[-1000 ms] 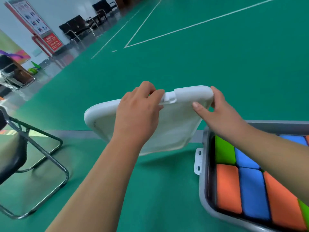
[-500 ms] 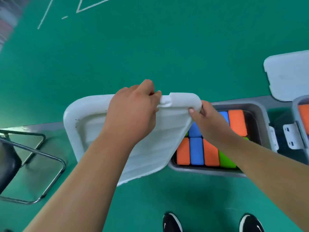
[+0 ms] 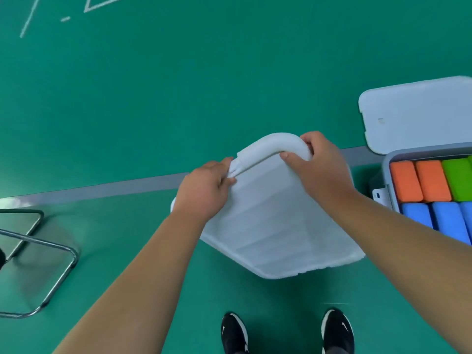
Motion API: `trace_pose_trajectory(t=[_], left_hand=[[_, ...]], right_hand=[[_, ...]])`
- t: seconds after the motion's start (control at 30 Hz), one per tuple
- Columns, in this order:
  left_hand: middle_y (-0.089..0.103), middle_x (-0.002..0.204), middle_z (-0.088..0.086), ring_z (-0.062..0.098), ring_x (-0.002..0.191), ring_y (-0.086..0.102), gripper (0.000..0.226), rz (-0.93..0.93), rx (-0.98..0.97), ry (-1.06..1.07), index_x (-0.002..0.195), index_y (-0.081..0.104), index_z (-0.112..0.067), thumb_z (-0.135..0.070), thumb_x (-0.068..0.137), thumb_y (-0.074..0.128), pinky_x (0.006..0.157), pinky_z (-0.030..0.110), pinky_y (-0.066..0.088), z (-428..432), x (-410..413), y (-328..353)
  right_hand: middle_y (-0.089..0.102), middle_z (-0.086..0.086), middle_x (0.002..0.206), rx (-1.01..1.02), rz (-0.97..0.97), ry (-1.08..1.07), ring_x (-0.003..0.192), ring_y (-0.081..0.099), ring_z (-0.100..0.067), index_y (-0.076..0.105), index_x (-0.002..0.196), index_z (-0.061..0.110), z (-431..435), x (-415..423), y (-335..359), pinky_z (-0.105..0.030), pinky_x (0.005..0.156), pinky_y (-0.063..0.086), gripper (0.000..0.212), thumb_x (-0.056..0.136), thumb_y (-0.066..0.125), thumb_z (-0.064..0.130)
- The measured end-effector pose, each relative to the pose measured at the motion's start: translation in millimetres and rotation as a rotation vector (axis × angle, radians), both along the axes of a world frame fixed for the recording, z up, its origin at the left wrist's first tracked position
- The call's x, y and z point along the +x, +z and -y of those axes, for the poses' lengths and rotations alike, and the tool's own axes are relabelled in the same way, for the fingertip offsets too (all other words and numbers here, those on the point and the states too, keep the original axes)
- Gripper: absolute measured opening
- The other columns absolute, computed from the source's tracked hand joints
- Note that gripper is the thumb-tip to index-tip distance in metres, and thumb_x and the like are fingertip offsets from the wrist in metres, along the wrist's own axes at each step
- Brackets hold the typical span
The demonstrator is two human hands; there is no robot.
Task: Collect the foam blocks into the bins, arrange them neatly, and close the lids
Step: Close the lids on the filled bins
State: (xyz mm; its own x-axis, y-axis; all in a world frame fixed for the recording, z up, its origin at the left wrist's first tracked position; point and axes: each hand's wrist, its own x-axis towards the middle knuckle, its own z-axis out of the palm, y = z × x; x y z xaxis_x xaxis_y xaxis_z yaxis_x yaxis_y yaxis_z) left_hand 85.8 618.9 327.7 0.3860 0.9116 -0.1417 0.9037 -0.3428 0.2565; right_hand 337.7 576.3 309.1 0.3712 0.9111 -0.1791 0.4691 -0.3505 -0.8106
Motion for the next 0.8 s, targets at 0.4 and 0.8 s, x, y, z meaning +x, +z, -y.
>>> trace_pose_trajectory(t=[0.4, 0.8], left_hand=[[0.059, 0.077, -0.004, 0.017, 0.068, 0.054, 0.022, 0.336, -0.396, 0.811, 0.079, 0.056, -0.021, -0.026, 0.100, 0.058, 0.055, 0.027, 0.034, 10, -11, -206], [0.050, 0.126, 0.015, 0.035, 0.106, 0.053, 0.034, -0.067, -0.533, 0.573, 0.130, 0.052, -0.012, -0.033, 0.106, 0.039, 0.079, 0.042, 0.049, -30, -72, -311]], right_hand=[[0.035, -0.003, 0.161, -0.372, 0.364, 0.396, 0.140, 0.042, -0.030, 0.042, 0.154, 0.016, 4, -33, -154, -0.040, 0.115, 0.035, 0.057, 0.099, 0.051, 0.028], [0.025, -0.005, 0.160, -0.543, 0.604, 0.617, 0.137, 0.036, -0.035, 0.036, 0.149, 0.023, 4, -75, -263, -0.045, 0.113, 0.032, 0.060, 0.095, 0.055, 0.040]])
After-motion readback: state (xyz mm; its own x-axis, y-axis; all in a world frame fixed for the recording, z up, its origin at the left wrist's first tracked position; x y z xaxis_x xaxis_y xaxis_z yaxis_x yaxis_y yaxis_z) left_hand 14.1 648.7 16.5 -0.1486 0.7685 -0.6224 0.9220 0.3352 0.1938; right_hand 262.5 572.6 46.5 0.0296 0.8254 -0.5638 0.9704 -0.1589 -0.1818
